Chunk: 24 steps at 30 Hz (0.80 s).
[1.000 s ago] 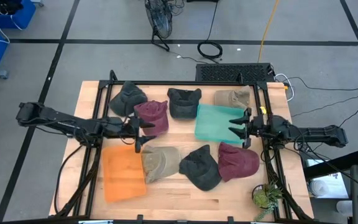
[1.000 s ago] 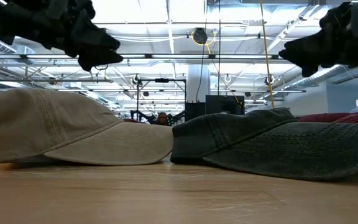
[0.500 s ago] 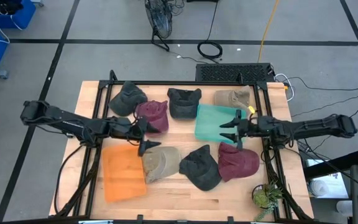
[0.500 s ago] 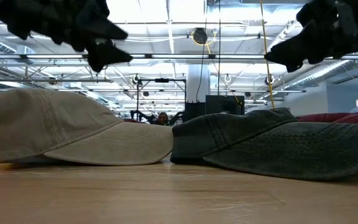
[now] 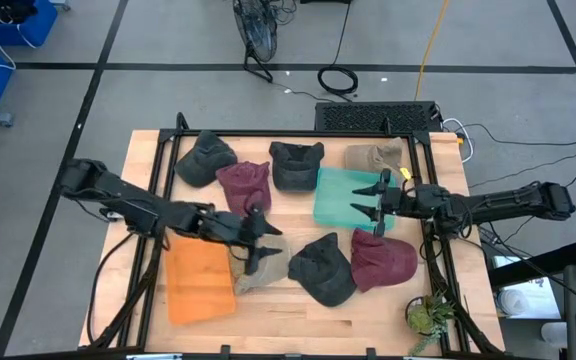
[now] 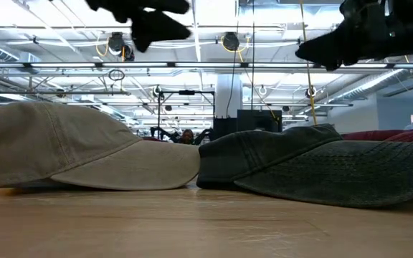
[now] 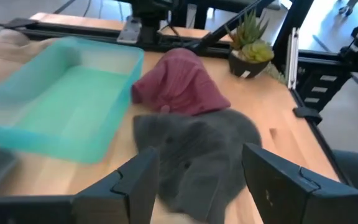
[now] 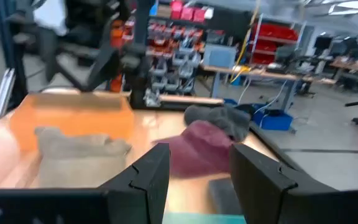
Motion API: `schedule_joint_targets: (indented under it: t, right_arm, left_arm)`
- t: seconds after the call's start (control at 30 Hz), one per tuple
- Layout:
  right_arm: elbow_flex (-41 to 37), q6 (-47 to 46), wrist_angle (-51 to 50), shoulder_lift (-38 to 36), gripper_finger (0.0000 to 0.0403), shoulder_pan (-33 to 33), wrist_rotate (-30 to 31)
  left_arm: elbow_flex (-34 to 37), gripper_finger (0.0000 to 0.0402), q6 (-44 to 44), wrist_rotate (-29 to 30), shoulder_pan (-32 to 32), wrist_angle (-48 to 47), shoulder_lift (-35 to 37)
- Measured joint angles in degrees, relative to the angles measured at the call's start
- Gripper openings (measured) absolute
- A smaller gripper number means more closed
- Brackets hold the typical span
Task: Pick & Place hat
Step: Put the left brown cap into the orange bin
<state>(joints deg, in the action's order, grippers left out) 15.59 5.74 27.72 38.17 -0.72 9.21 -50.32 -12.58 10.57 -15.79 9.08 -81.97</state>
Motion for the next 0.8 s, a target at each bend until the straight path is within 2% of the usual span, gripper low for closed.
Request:
schedule_joint_targets:
  t: [0.1,0.2,0.47,0.7,0.8]
  right_arm:
    - [0.00,-0.09,2.11,-0.26,0.0153,-1.65,0.04]
    - [0.00,-1.81,2.64,-0.30,0.0153,-3.11,0.03]
    - [0.00,-3.39,-2.52,-0.11,0.0153,-3.44,0.02]
    - [0.00,-3.54,-4.01,-0.13,0.0153,-3.44,0.02]
    - [0.00,-2.54,-3.63,-0.13,0.0153,-3.44,0.02]
  left_arm:
    - [-3.37,0.0236,-0.48,-0.02,-0.11,2.31,-5.09]
    - [-6.60,0.0239,-0.89,0.00,-0.08,0.63,-9.08]
    - [-9.45,0.0239,-5.90,0.01,-0.72,-7.31,-12.60]
    - [-9.51,0.0239,-22.77,-0.15,-0.63,-22.37,-11.83]
    - [-9.48,0.0239,-30.23,-3.96,-0.44,-29.42,-11.94]
